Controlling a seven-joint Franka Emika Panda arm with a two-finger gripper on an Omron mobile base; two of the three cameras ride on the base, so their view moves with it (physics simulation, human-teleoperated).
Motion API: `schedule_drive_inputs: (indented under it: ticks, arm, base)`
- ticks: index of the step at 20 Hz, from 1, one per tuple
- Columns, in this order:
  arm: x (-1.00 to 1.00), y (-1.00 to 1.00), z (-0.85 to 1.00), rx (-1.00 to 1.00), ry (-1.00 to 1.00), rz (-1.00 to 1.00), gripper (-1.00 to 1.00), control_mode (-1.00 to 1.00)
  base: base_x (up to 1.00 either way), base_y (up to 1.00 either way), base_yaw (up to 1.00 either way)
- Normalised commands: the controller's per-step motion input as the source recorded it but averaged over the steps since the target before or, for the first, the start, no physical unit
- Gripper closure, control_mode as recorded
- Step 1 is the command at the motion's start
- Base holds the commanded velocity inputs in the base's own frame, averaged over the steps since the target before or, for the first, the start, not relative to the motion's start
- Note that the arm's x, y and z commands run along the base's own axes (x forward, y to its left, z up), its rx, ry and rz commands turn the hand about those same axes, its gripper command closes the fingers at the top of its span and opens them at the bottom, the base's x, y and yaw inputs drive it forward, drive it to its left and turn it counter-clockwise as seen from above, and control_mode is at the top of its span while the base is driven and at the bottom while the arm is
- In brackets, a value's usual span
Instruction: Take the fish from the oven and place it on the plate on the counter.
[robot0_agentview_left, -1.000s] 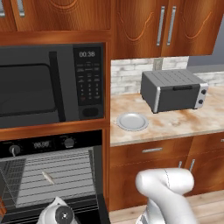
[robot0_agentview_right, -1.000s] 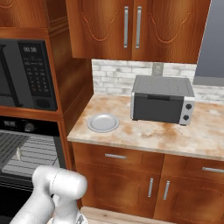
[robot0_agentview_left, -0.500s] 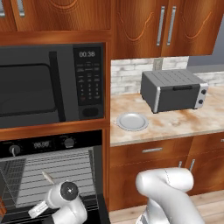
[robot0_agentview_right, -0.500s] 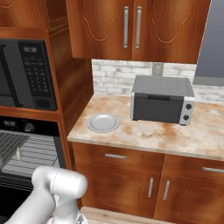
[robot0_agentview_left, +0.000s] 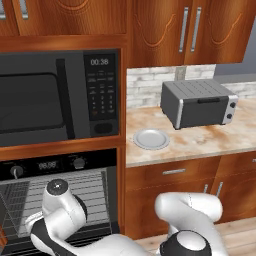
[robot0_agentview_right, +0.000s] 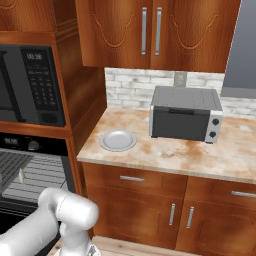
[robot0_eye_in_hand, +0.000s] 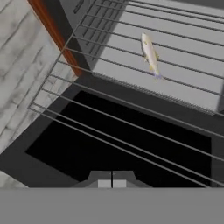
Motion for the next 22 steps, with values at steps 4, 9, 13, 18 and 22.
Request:
schedule_drive_inputs:
  ticks: [4,9,13,18,22]
  arm:
    - [0.00,0.00,-0.26,0.00,-0.02,0.00,-1.00,-1.00]
    - [0.32,-0.25,-0.04,0.00,-0.01,-0.05,-1.00,-1.00]
    - [0.93,-0.46,-0.27,0.00,0.00,-0.05,-1.00,-1.00]
    - [0.83,-0.01,-0.45,0.00,0.00,0.00,-1.00,-1.00]
    - [0.59,0.07,-0.14,0.00,0.00,0.00,-1.00,-1.00]
  base:
    - [0.00,0.00,0.00]
    - [0.00,0.00,0.00]
    - [0.00,0.00,0.00]
    - [0.00,0.00,0.00]
    - [0.00,0.00,0.00]
